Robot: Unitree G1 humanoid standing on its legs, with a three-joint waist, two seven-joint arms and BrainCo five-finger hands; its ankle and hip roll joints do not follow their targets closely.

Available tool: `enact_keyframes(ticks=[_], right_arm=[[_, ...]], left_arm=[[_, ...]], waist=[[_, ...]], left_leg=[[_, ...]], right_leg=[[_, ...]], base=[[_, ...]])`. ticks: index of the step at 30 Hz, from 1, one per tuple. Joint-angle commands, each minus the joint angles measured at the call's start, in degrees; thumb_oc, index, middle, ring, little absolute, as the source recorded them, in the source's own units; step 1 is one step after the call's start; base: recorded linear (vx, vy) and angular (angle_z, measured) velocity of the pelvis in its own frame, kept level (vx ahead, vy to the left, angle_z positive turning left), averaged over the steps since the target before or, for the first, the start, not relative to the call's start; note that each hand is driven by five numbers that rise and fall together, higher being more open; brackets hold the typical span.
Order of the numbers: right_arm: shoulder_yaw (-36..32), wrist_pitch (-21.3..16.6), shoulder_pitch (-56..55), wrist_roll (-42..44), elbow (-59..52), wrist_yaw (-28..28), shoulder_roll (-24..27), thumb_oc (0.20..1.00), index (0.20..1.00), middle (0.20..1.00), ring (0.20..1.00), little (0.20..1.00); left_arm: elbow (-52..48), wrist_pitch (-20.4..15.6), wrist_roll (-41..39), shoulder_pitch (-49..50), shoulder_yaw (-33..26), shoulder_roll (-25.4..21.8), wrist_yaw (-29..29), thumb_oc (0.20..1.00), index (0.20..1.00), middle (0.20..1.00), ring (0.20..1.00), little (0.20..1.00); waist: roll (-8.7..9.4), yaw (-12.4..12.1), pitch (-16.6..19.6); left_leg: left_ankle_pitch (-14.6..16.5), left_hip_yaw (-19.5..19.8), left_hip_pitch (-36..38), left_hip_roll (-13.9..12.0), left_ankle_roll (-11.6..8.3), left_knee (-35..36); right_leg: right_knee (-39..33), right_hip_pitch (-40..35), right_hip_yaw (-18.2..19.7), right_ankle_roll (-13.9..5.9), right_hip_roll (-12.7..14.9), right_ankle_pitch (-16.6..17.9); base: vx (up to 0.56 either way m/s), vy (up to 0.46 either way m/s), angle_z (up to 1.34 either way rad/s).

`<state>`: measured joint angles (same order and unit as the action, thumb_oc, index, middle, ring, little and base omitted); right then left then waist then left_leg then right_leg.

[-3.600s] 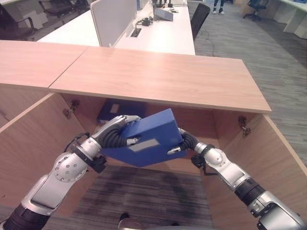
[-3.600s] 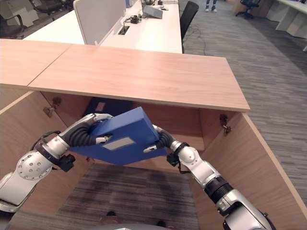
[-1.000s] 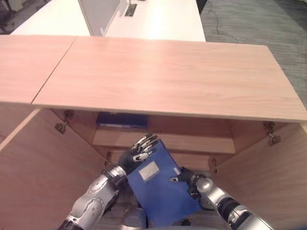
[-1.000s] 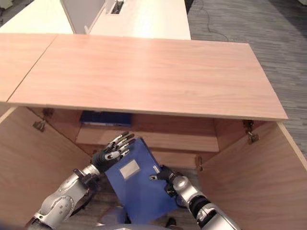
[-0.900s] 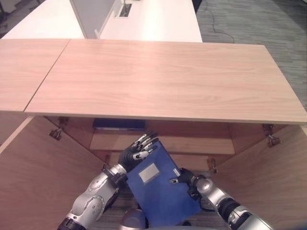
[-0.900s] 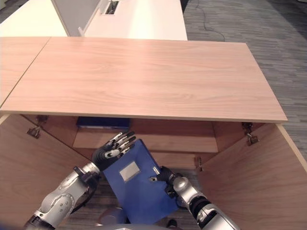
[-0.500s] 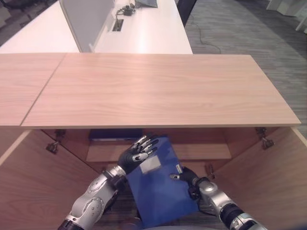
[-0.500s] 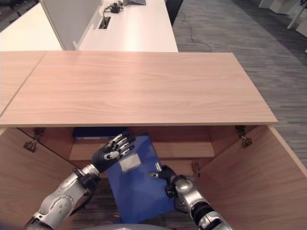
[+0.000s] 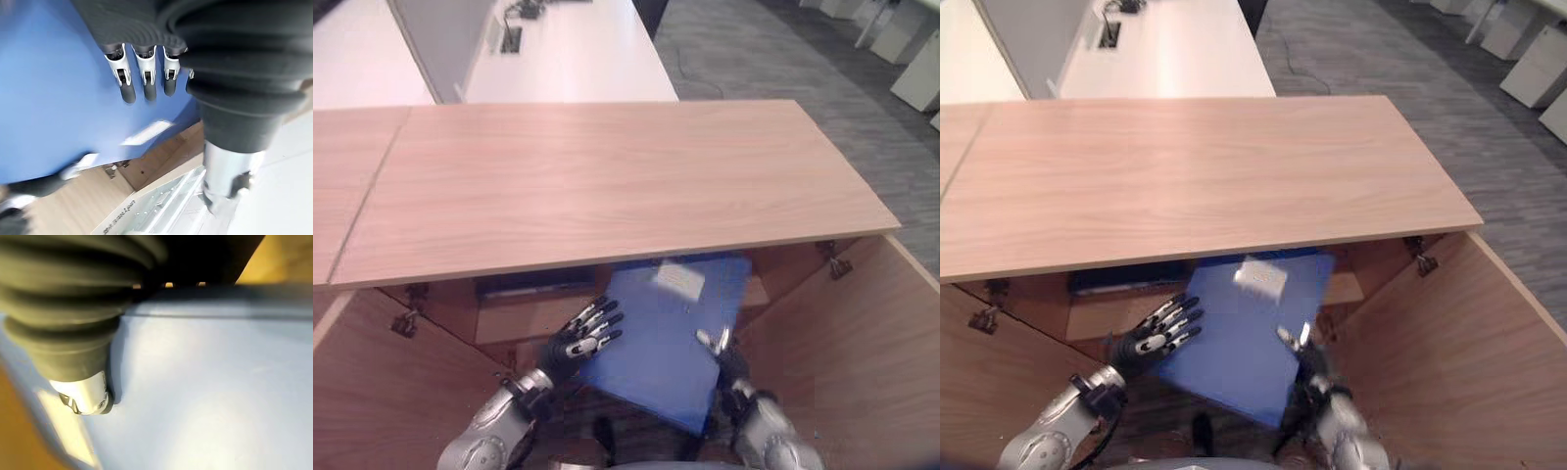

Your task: Put the empty folder in the office cabinet

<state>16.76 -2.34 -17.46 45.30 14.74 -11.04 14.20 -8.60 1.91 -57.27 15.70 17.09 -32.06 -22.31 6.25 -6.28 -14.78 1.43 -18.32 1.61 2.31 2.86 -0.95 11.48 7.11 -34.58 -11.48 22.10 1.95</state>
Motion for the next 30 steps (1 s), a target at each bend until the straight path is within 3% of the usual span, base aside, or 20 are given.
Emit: enact_keyframes(ticks=[1, 3, 10, 17, 26, 30], right_arm=[[-4.36, -4.03, 17.06, 6.04, 6.03, -3.11, 0.04, 0.200, 0.200, 0.200, 0.200, 0.200], [-5.85, -6.58, 25.67, 8.99, 4.84, 0.98, 0.09, 0.200, 0.200, 0.200, 0.200, 0.200], [-7.40, -8.10, 31.82, 12.01, 4.19, 3.12, -0.59, 0.200, 0.200, 0.200, 0.200, 0.200], [-6.79, -9.00, 36.92, 13.35, 3.31, 4.28, -1.22, 0.200, 0.200, 0.200, 0.200, 0.200], [-6.47, -9.89, 38.15, 14.31, 1.35, 4.82, -2.46, 0.200, 0.200, 0.200, 0.200, 0.200], [-7.69, -11.98, 43.96, 16.34, 3.74, 7.65, -3.34, 0.200, 0.200, 0.200, 0.200, 0.200]], left_arm=[[-2.64, -2.16, 1.26, -3.39, -0.28, -1.05, -3.02, 1.000, 1.000, 1.000, 1.000, 1.000], [-1.98, -3.61, 0.35, -6.90, 1.69, -1.98, -1.88, 1.000, 1.000, 1.000, 1.000, 1.000], [-1.13, -4.46, 0.49, -8.56, 2.89, -1.60, -1.02, 1.000, 1.000, 1.000, 1.000, 1.000], [-1.20, -5.60, 1.18, -10.45, 3.59, 0.30, 0.71, 1.000, 1.000, 1.000, 1.000, 1.000], [-0.91, -5.80, 1.24, -11.18, 4.40, 1.60, 2.03, 1.000, 1.000, 1.000, 1.000, 1.000], [-1.63, -5.82, 0.79, -11.52, 5.16, 0.42, 3.05, 1.000, 1.000, 1.000, 1.000, 1.000]], waist=[[-0.44, -1.06, -4.90], [-1.20, -2.06, -8.33], [-4.00, -0.59, -7.88], [-5.22, -0.93, -8.43], [-5.30, -0.84, -8.50], [-5.83, -1.66, -9.22]], left_leg=[[9.28, 3.62, -3.59, -2.71, 0.53, -9.93], [10.59, 6.47, -15.94, -4.19, 0.14, -20.77], [11.82, 8.71, -31.76, -6.12, 0.45, -29.88], [12.72, 9.39, -38.21, -6.94, 0.56, -34.31], [12.78, 9.74, -37.69, -6.73, 0.37, -32.73], [12.56, 10.23, -38.74, -6.30, 0.09, -32.57]], right_leg=[[3.84, -0.39, -0.64, -0.35, 1.38, 3.36], [8.08, 5.27, -0.52, 1.07, 3.17, 1.83], [17.48, 18.77, 1.63, 3.65, 4.32, -3.07], [24.69, 26.58, 3.42, 5.14, 5.47, -6.35], [25.49, 26.98, 2.88, 5.48, 5.54, -7.64], [26.03, 27.85, 2.78, 5.52, 5.78, -8.19]], base=[[-0.33, -0.217, 0.18], [-0.40, -0.229, 0.13], [-0.18, -0.045, 0.27], [-0.06, -0.016, 0.02], [0.00, -0.017, -0.02], [-0.02, -0.024, 0.03]])
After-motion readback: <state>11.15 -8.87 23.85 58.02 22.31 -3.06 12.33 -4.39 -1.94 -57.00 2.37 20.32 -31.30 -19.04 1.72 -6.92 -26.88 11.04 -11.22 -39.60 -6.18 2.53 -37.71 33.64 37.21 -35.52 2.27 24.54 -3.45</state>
